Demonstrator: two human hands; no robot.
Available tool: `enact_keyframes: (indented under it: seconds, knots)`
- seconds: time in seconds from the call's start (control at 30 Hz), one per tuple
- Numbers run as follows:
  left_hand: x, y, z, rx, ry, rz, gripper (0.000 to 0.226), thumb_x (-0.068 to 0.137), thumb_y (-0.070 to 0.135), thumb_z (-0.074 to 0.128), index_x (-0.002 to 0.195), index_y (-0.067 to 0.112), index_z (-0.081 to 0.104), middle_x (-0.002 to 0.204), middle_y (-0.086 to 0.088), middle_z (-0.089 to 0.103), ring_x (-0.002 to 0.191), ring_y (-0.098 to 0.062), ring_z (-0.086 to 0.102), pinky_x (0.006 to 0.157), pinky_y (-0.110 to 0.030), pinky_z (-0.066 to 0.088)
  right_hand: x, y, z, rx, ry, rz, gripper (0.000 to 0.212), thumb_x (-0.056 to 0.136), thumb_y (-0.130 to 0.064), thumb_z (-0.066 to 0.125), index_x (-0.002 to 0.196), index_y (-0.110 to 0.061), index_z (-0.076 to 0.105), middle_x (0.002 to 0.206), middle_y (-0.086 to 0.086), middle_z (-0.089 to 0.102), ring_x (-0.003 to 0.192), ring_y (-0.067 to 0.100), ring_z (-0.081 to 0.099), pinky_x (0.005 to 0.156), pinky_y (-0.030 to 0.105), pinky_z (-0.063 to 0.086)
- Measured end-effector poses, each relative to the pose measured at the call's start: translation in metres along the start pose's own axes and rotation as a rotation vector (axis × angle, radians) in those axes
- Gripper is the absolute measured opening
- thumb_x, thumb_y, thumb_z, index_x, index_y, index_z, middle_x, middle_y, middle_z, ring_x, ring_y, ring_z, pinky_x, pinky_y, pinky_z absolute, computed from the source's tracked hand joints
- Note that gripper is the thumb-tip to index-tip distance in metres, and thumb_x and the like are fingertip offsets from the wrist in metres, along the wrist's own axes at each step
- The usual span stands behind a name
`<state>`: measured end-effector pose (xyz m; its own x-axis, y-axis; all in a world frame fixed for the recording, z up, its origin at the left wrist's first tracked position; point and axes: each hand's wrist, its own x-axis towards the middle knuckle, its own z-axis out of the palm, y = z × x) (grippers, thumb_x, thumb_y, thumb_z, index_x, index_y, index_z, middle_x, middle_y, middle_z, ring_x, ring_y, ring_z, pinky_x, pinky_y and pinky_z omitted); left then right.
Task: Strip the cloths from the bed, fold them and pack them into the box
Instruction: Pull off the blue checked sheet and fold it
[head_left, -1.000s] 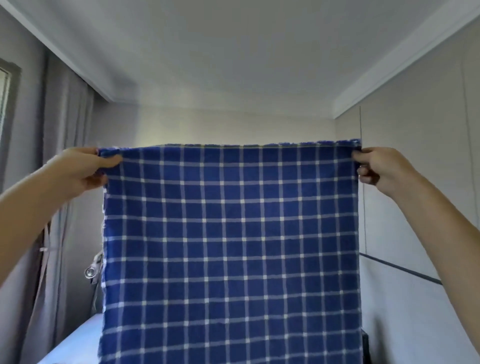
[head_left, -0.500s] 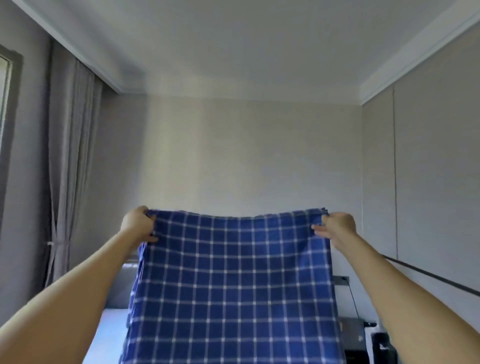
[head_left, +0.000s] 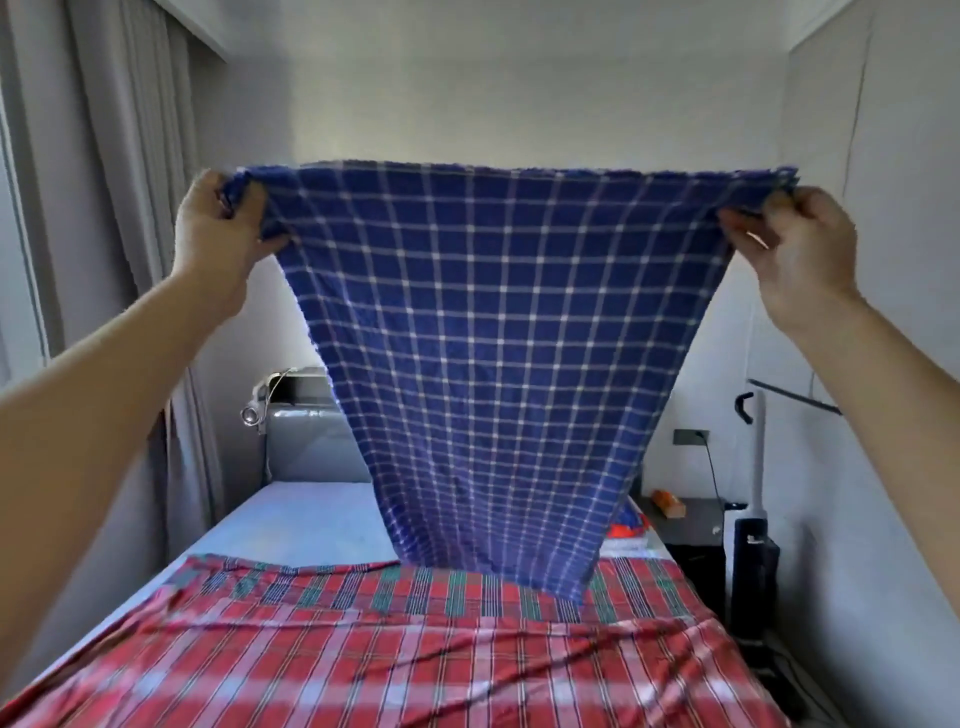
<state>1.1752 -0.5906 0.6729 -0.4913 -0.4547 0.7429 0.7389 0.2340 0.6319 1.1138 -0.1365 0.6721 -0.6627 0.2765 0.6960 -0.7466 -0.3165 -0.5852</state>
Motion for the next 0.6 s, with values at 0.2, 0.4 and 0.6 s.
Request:
enact_keyframes:
  seconds: [0.2,0.4,0.6]
  knots:
    - [-0.126,-0.023,-0.071,0.12,-0.1,-0.182,0.025,0.097,0.006,0.049,0.078,0.021,0.045,0.088,0.002,0.054,0.082,-0.009,0.062,0.071,-0.028,0.059,-0.129,0.021,-0.062,-0.133,-0.044,0.204,0.017,0.097,-0.004,0.045,0.086,-0.01,0.057,0.086,0.004,0.072,0.087,0.023,0.069,0.084,0.031,0.055]
    - [-0.256,-0.055,-0.162,0.362,-0.416,-0.378,0.022,0.092,0.001,0.054,0.076,0.015,0.055,0.084,-0.017,0.056,0.072,-0.02,0.063,0.07,-0.026,0.059,-0.27,0.026,-0.108,-0.369,0.025,0.464,0.022,0.096,-0.001,0.042,0.084,-0.008,0.059,0.067,-0.001,0.071,0.063,0.016,0.07,0.064,0.025,0.057]
    - [-0.344,-0.064,-0.23,0.687,-0.861,-0.449,0.026,0.075,0.018,0.077,0.06,0.022,0.056,0.054,0.004,0.054,0.05,0.001,0.049,0.058,-0.012,0.045,-0.402,0.025,-0.155,-0.637,0.012,0.778,0.024,0.092,0.003,0.044,0.083,-0.006,0.063,0.062,0.005,0.069,0.057,0.019,0.064,0.056,0.02,0.055]
